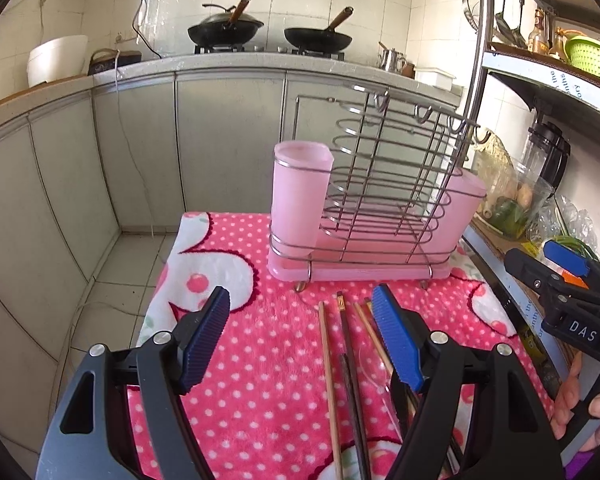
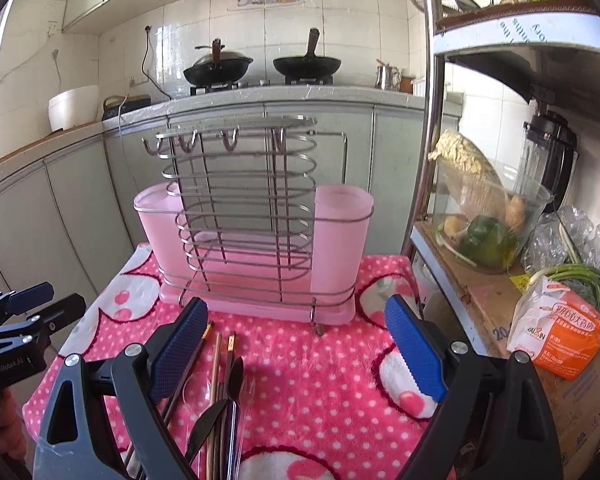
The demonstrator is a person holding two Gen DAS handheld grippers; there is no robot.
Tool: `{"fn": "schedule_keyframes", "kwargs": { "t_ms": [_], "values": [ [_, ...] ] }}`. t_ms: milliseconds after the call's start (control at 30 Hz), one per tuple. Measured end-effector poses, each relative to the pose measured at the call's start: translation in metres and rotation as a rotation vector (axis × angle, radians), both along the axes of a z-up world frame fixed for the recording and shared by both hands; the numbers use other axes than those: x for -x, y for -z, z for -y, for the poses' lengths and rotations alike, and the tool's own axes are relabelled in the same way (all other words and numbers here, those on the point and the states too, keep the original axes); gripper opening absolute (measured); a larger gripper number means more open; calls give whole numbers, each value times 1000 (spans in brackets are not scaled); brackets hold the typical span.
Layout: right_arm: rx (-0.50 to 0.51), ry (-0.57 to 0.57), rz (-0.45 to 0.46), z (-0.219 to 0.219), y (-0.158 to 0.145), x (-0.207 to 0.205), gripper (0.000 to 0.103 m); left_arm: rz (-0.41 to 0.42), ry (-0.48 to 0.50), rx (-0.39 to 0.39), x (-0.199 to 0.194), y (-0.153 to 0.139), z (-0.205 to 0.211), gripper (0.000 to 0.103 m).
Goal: Organize utensils
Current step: 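Grasp a light wooden chopstick with the left tool while the right tool grasps a black spoon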
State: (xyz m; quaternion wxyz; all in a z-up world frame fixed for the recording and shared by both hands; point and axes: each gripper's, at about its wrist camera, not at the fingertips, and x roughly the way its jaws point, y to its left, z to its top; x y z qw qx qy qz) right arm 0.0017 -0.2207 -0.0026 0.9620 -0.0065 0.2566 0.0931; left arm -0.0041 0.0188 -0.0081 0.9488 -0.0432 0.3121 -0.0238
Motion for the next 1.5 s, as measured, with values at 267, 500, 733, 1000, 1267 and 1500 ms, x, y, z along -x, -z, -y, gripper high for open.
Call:
{"fn": "schedule_keyframes", "kwargs": {
  "t_ms": [267,500,733,1000,1267,1500],
  "values": [
    [-27,-54,-175,4,34,-18,59,-156,105,17,-13,25,-8,56],
    [-77,-106,-288,10,61,-27,37,-307,168,29,-37,54,-1,32],
    [-170,-160,-411,18,76,-41,22,-435,204,69,-72,78,12,26],
    [-231,-270,-497,-9,86,-54,21,-521,204,37,-102,105,23,23],
    [-186,-295,-547,-44,100,-77,24,-531,197,81,-103,110,10,7],
    [-214,-261,-606,-50,112,-92,3,-538,225,114,-105,98,-15,6]
  ]
}}
